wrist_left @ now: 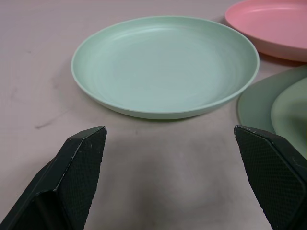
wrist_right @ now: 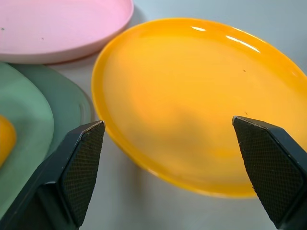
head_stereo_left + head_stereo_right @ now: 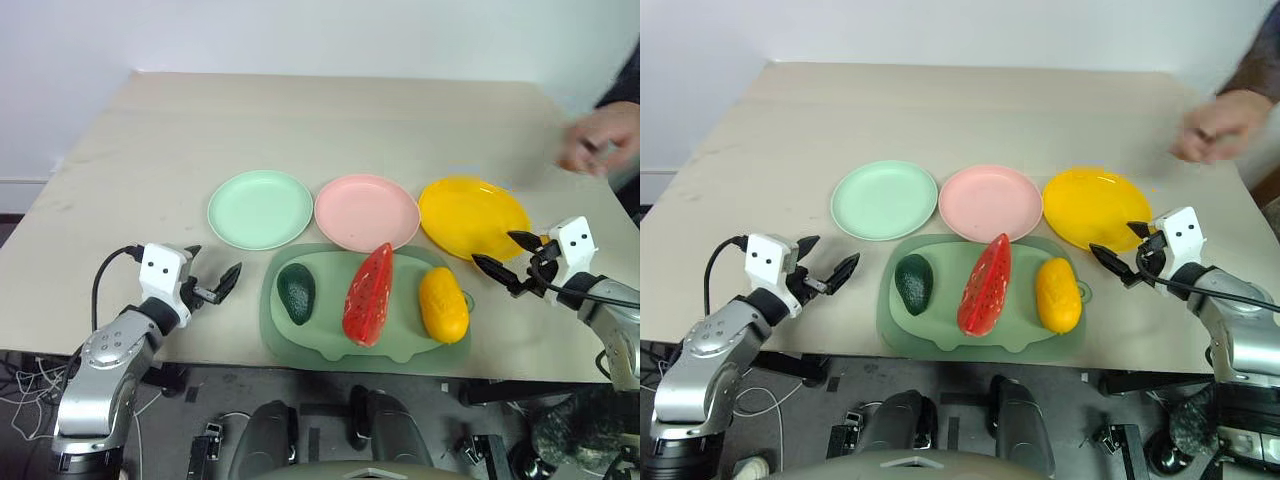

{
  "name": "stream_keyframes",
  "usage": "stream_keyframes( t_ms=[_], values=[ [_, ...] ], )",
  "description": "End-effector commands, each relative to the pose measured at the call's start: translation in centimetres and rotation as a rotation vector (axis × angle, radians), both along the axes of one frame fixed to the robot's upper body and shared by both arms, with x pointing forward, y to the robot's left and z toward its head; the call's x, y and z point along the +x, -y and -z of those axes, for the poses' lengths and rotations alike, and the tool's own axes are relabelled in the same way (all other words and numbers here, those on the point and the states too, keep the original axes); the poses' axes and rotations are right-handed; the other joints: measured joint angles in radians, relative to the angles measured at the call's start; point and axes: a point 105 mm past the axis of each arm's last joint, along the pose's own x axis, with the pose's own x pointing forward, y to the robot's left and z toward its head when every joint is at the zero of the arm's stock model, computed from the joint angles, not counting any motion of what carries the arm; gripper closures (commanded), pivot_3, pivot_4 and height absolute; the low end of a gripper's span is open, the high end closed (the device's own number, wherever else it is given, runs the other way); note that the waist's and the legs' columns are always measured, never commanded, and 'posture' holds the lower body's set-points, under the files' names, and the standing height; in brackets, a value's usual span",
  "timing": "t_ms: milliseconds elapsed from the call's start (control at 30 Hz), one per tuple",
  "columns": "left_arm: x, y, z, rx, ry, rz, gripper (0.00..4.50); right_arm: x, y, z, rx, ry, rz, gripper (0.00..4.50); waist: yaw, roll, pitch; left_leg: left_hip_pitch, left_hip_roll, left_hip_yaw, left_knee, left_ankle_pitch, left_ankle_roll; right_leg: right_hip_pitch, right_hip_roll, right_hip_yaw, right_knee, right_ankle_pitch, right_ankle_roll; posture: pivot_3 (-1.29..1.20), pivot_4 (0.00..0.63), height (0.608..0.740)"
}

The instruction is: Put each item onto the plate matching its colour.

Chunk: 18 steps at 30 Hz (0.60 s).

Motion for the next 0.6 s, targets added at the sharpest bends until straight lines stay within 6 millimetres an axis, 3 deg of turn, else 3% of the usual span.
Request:
stream_keyframes(
  t_ms=[33, 600],
  values=[
    [-0.7, 0.6, -0.7, 0.007, 0.031, 0.028, 0.04, 0.3, 0.4, -1.2, -0.026, 0.026, -0.006, 0.0, 0.0, 0.0, 0.0, 0.0, 0.0, 0.0, 0.0, 0.0, 0.0, 0.0, 0.0, 0.0, 0.0, 0.0, 0.0, 0.0, 0.15, 0.74],
    [0.1, -0.7, -0.6, 0.027, 0.031, 0.019, 0.04, -1.3, 0.3, -1.2, -0.037, 0.035, 0.028, 0.0, -0.001, 0.0, 0.0, 0.0, 0.0, 0.0, 0.0, 0.0, 0.0, 0.0, 0.0, 0.0, 0.0, 0.0, 0.0, 0.0, 0.15, 0.74]
  ],
)
